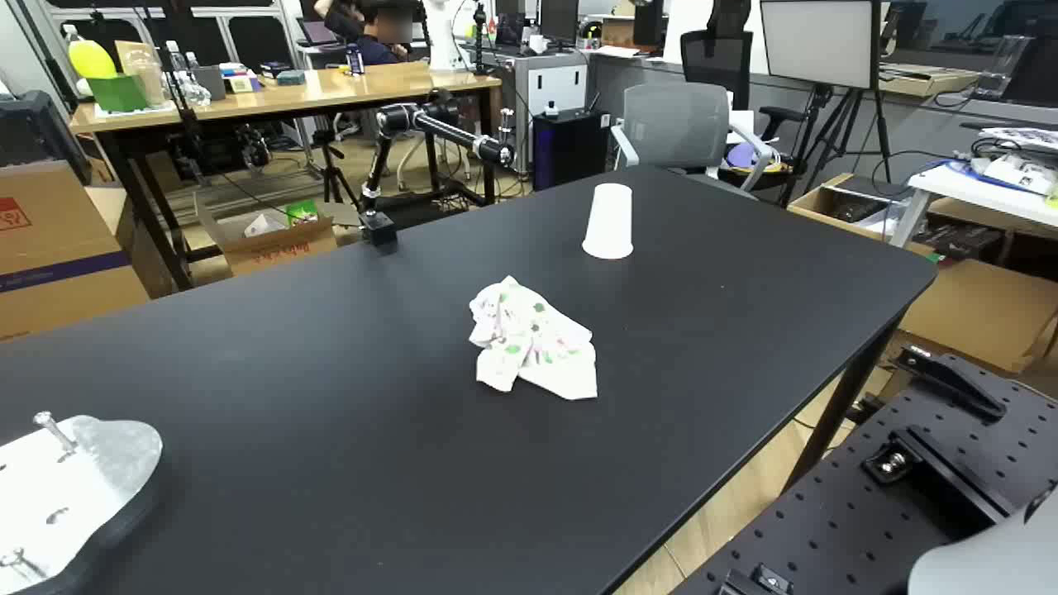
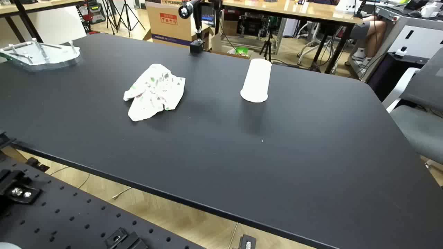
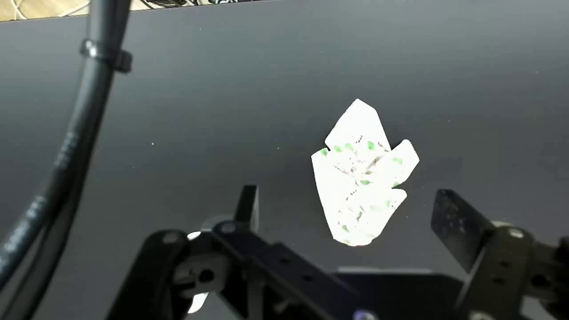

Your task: Hang the cloth on the rack.

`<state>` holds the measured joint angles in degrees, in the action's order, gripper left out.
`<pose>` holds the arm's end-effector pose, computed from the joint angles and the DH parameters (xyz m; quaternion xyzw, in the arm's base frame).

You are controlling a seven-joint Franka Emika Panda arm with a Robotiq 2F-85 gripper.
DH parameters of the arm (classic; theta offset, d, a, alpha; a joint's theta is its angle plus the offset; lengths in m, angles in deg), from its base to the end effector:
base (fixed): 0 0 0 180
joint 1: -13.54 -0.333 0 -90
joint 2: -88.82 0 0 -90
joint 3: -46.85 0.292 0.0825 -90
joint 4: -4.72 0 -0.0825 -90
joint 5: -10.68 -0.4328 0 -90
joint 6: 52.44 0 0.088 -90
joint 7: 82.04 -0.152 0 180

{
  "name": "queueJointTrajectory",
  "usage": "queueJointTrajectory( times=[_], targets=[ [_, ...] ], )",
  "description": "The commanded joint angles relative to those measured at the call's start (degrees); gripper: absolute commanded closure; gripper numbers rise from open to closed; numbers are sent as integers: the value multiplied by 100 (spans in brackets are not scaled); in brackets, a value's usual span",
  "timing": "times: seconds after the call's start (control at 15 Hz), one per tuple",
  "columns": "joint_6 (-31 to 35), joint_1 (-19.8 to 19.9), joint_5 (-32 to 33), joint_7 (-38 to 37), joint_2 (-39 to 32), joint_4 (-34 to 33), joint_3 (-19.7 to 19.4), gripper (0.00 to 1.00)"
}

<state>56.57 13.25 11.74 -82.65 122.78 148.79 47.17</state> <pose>0.4252 0.0022 0.3963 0.9999 0.0026 -0.0095 0.0104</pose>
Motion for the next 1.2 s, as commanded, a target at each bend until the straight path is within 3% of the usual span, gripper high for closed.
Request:
queueJointTrajectory(
  times=[0.0, 0.73, 1.13],
  targets=[
    [-13, 6, -4, 2, -5, -11, 6, 0],
    [-12, 6, -4, 2, -5, -11, 6, 0],
    [1140, -152, -131, -125, -912, 179, 197, 0]
  ],
)
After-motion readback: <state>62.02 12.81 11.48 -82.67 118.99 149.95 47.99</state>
